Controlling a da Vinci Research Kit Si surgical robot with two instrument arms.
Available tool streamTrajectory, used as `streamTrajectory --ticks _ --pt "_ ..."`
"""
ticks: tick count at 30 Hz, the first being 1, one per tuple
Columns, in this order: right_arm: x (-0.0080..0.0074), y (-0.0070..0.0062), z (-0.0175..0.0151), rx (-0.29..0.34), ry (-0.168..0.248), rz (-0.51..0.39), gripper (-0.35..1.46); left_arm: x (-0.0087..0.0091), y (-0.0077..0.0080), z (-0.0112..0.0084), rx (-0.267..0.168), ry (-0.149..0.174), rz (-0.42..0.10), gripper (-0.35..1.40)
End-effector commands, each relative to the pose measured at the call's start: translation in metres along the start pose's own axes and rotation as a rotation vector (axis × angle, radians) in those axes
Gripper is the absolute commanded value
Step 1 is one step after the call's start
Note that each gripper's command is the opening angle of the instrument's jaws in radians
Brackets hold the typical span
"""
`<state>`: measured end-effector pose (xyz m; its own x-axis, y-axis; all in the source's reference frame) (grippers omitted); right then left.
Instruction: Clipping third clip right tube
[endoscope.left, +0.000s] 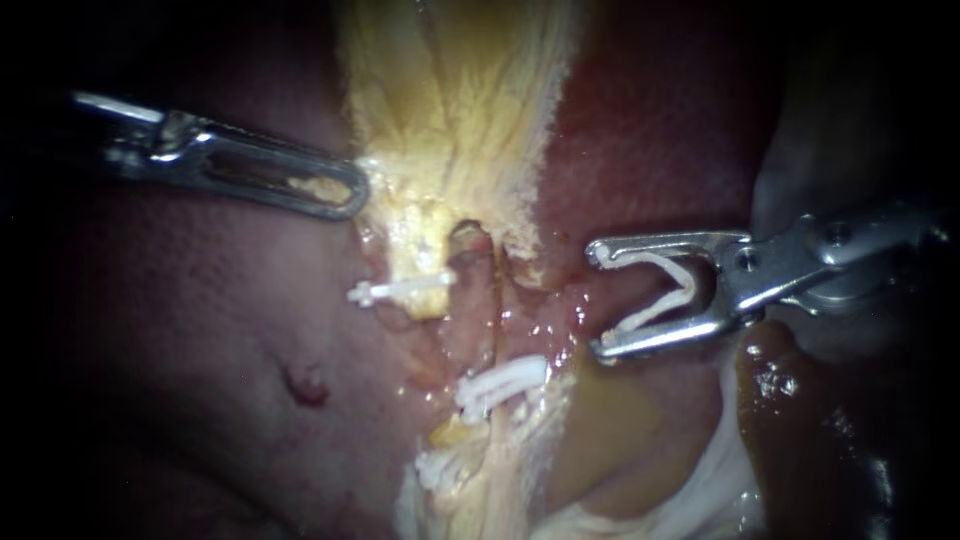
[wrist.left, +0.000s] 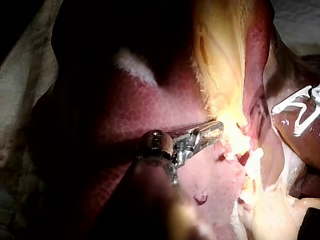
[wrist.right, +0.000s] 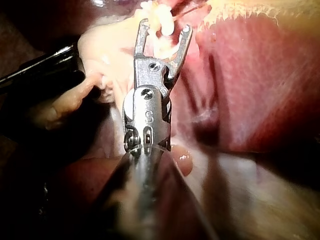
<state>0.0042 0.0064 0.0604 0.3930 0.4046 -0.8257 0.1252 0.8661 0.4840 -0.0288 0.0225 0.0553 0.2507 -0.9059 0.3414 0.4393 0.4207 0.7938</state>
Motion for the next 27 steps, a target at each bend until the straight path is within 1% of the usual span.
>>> streamTrajectory --ticks 1,4,8,15,21,25,27 --pt "0.0 0.0 0.0001 0.003 0.0 0.0 0.5 -0.0001 -0.0001 -0.0004 -0.002 -0.007 -0.003 -0.35" --pt "0.0001 0.0 0.0004 0.007 0.001 0.0 0.5 -0.0004 -0.0004 -0.0011 -0.005 -0.012 -0.007 -0.35" --pt "0.0001 0.0001 0.0013 0.016 0.001 -0.008 0.5 -0.0003 -0.0005 -0.001 -0.007 -0.013 -0.006 -0.35" --pt "-0.0005 0.0001 0.0044 0.024 0.003 0.026 0.5 -0.0002 -0.0005 -0.0007 -0.008 -0.014 -0.006 -0.35" --pt "-0.0012 0.0012 0.0071 0.008 0.003 0.059 0.5 -0.0002 -0.0005 -0.0007 -0.008 -0.014 -0.006 -0.35" --pt "-0.0024 0.0019 0.0083 0.022 0.006 0.101 0.5 -0.0001 -0.0005 -0.0006 -0.009 -0.014 -0.006 -0.35" --pt "-0.0029 0.0022 0.0087 0.019 0.006 0.117 0.5 -0.0001 -0.0005 -0.0006 -0.009 -0.014 -0.006 -0.35"
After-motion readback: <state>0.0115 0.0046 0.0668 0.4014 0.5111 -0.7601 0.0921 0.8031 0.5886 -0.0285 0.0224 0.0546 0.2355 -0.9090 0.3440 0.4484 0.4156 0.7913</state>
